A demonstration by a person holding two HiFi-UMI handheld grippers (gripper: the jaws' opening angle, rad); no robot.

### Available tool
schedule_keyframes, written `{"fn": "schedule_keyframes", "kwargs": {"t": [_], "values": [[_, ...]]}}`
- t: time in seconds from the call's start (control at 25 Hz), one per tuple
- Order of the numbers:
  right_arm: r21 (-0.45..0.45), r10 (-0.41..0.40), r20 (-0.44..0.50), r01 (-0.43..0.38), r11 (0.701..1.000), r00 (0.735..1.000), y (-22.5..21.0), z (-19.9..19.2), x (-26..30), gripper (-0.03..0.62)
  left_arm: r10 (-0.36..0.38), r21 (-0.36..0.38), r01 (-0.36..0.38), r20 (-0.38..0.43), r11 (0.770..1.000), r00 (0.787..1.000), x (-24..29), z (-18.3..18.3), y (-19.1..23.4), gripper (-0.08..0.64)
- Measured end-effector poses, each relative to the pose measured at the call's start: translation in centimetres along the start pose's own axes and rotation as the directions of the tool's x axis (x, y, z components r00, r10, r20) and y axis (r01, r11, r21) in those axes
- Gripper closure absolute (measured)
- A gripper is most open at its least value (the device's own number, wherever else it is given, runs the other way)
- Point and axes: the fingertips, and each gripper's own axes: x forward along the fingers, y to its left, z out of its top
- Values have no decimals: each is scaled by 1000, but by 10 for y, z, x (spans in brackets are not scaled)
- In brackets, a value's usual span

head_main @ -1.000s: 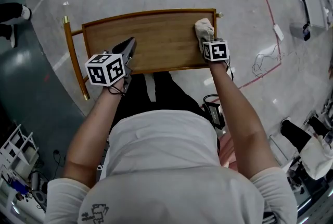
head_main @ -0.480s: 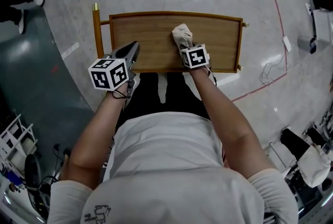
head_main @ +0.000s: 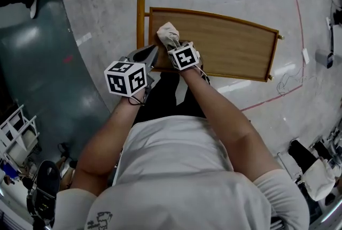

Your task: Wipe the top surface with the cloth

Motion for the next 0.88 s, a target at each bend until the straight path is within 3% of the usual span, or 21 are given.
{"fn": "schedule_keyframes", "kwargs": {"t": [0.16, 0.4, 0.48, 0.72, 0.88], "values": [[-27, 34, -20, -34, 999, 999, 38, 17, 28, 492, 0, -18, 0, 7, 1000, 1000, -12, 1, 23, 554], [12, 51, -62, -50, 999, 997, 50, 14, 35, 492, 10, -34, -9, 22, 999, 1000, -25, 0, 43, 554], [5, 23, -48, -23, 1000, 999, 43, 16, 31, 492, 10, -36, -9, 28, 999, 1000, -26, 1, 44, 554], [-74, 30, 60, -25, 997, 998, 44, 40, -21, 492, -8, -1, 8, 73, 1000, 997, -30, 20, 12, 554], [-87, 28, 142, -16, 996, 989, 32, 34, -94, 494, -42, 24, 40, 115, 999, 992, -29, 29, -40, 554]]}}
